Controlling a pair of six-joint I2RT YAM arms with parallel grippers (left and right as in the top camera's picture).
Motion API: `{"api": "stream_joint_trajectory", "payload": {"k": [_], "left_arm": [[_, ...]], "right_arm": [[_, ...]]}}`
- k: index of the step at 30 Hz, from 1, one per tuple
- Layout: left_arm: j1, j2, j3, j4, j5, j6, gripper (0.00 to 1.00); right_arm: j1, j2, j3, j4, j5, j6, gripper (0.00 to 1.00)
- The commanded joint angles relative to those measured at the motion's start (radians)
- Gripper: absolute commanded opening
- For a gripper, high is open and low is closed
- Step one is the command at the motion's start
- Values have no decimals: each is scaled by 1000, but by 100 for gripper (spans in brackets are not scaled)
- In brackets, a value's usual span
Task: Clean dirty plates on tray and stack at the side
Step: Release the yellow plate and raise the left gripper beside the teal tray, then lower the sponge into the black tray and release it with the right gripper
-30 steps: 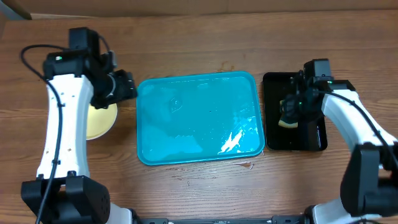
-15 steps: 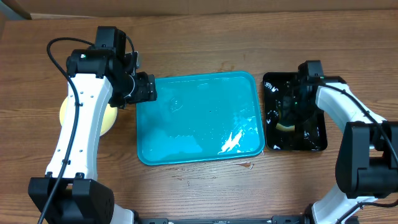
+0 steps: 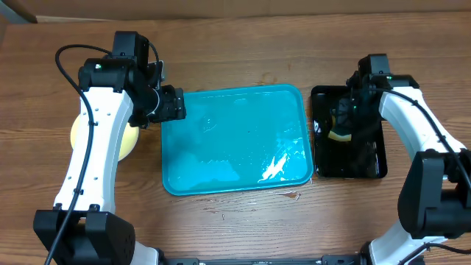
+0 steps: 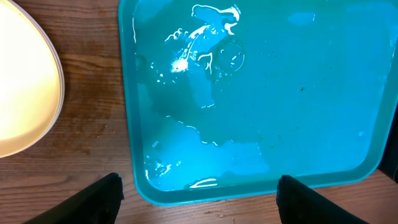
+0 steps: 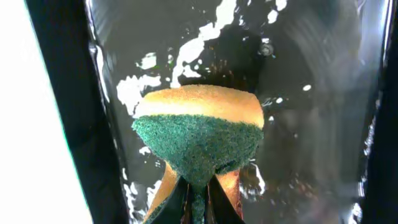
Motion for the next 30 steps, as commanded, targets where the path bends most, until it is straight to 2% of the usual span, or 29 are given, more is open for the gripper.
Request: {"api": "stream_joint_trajectory", "payload": {"k": [1,6,9,17,19,28,30], "left_arm": [[-5,3,9,2,8,12,81],[-5,3,9,2,8,11,81],[-5,3,9,2,8,11,81],[-5,3,9,0,8,12,81],[-5,3,9,0,8,12,81],[-5,3,9,-4,8,11,82],[-5,3,9,-10,8,12,82]], "right_arm": [[2,-24,-79,54,-2,7,4],[2,-24,-209,206,-2,7,4],[2,-24,-241,241,-3,7,4],[2,-122,-95,143,-13,7,4],[2,-149,-84,139,-13,7,9],[2,-141,-90,88,10,6,16],[2,-141,-90,77,18,7,22]]}}
